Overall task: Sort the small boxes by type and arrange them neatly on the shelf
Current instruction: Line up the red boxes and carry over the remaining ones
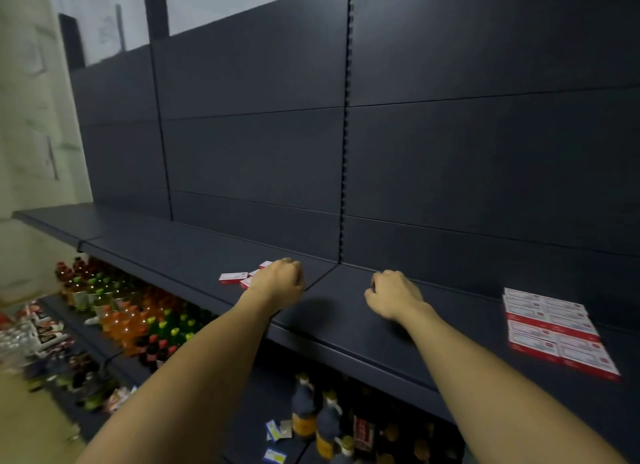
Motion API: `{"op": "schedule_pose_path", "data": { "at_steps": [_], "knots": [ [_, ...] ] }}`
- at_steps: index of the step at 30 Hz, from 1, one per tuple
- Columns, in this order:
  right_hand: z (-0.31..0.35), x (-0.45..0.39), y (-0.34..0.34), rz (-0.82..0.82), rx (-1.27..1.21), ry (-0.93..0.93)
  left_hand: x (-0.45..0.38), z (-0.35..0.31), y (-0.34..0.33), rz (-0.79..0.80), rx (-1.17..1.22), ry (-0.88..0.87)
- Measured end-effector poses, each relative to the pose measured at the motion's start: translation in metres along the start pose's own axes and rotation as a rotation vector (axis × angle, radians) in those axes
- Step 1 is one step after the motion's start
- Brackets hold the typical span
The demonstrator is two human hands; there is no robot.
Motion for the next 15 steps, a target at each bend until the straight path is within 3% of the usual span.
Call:
{"op": "schedule_pose_path", "data": {
  "at_steps": [15],
  "knots": [
    [0.137,-0.059,-0.038,-0.009,-0.031,0.023,-0.007,0.161,0.007,0.033,-0.043,0.059]
  ]
}}
Point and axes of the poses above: each hand's wrist, its own x-axis away from the middle knuckle, its own y-axis out of the back of the hand, z = x × y, the point moved 2 cm from there along -x, towards the middle knuckle, and after that the axes turned 4 degrees about z, right-handed, at the moved point
